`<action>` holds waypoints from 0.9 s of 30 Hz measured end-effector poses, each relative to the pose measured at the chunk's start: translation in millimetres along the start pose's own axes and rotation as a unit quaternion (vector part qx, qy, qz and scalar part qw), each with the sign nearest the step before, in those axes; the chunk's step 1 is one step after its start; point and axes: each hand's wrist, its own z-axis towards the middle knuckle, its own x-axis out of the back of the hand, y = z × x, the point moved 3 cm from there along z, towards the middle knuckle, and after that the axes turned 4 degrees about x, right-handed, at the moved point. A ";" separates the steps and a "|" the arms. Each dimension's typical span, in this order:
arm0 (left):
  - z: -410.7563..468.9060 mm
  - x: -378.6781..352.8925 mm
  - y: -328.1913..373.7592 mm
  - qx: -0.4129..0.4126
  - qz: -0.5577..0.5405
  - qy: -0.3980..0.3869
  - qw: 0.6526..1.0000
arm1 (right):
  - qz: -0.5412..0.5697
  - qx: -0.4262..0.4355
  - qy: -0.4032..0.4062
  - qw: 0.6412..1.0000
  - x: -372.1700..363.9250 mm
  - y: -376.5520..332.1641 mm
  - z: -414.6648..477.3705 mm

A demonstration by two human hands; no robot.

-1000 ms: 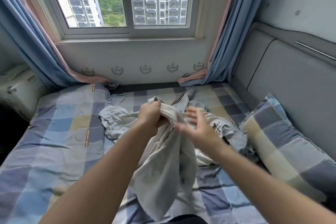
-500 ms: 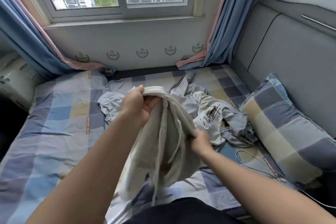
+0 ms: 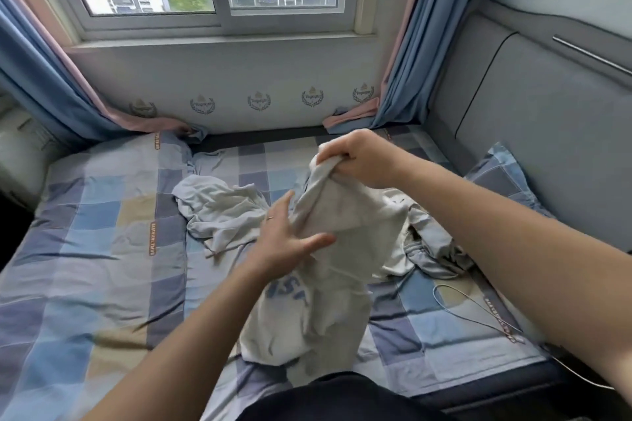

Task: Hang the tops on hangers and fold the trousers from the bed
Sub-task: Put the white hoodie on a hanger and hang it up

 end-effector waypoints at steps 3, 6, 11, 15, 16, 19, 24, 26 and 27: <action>7.7 -17.3 21.0 -0.045 -0.115 0.009 0.992 | 0.000 0.039 -0.014 0.999 -5.3 -22.9 12.7; 12.9 -17.8 17.5 -0.044 -0.134 0.085 0.986 | 0.043 0.020 0.038 0.998 -9.6 -17.3 13.0; 12.2 -8.3 -8.4 0.078 -0.298 0.154 0.939 | 0.129 -0.190 0.181 0.956 -41.0 42.0 -37.8; 9.5 -3.8 -21.6 0.137 -0.401 0.161 0.891 | 0.241 -0.418 0.151 0.863 -113.7 79.7 -104.9; 8.4 -5.0 -22.0 0.150 -0.426 0.158 0.878 | 0.280 -0.465 0.126 0.830 -132.6 81.4 -119.2; 6.2 -11.2 -20.0 0.174 -0.473 0.137 0.853 | 0.427 -0.569 -0.005 0.703 -178.6 69.8 -147.3; 6.6 -16.9 -24.5 0.188 -0.474 0.103 0.854 | 0.562 -0.528 0.193 0.607 -192.7 77.8 -148.3; 10.7 -14.6 -34.3 0.196 -0.456 0.090 0.864 | 0.523 -0.497 0.244 0.648 -170.7 80.3 -139.6; 13.1 -12.6 -40.0 0.200 -0.439 0.087 0.872 | 0.513 -0.483 0.249 0.665 -157.2 79.4 -134.0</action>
